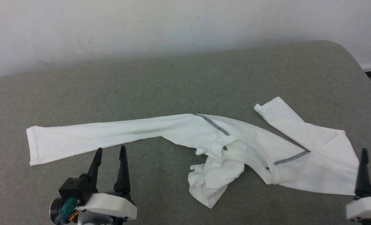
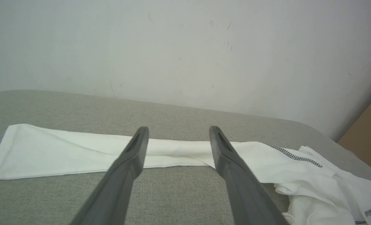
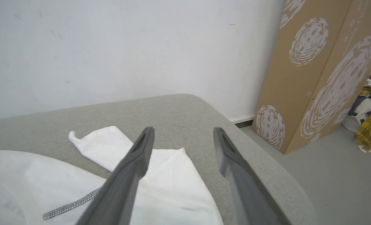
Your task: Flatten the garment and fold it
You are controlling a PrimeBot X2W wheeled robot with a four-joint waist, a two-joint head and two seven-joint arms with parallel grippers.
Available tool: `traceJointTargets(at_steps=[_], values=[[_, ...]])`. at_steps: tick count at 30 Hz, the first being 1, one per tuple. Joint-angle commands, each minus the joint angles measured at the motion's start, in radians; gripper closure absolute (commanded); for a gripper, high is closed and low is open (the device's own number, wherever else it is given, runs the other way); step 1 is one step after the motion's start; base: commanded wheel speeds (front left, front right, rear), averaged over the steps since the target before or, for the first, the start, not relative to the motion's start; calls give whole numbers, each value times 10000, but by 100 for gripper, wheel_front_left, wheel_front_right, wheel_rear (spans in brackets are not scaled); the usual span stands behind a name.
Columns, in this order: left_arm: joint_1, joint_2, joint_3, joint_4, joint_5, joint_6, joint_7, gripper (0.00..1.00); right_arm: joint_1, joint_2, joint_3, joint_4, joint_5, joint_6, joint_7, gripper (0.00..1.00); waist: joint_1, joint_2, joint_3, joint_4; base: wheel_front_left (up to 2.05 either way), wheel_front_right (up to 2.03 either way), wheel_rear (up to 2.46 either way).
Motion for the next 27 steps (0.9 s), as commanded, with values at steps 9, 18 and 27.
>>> traceJointTargets(at_steps=[9, 18, 27], values=[[-756, -1, -536, 785, 93, -99, -45, 0, 790, 62, 2974, -1614, 758, -19, -41, 0, 1, -1, 115, -303, 0, 0, 0], [-3555, -1, -1851, 3226, 118, -597, 1195, 0, 670, 63, 4250, -2414, 912, -19, 10, 0, 1, -1, 828, -530, 0, 0, 0], [-5733, 127, -2947, 5942, 106, -1106, 3874, 0, 304, 64, 4543, -2385, 1100, -19, -2, 0, 1, -1, 1499, -1010, 0, 0, 0]])
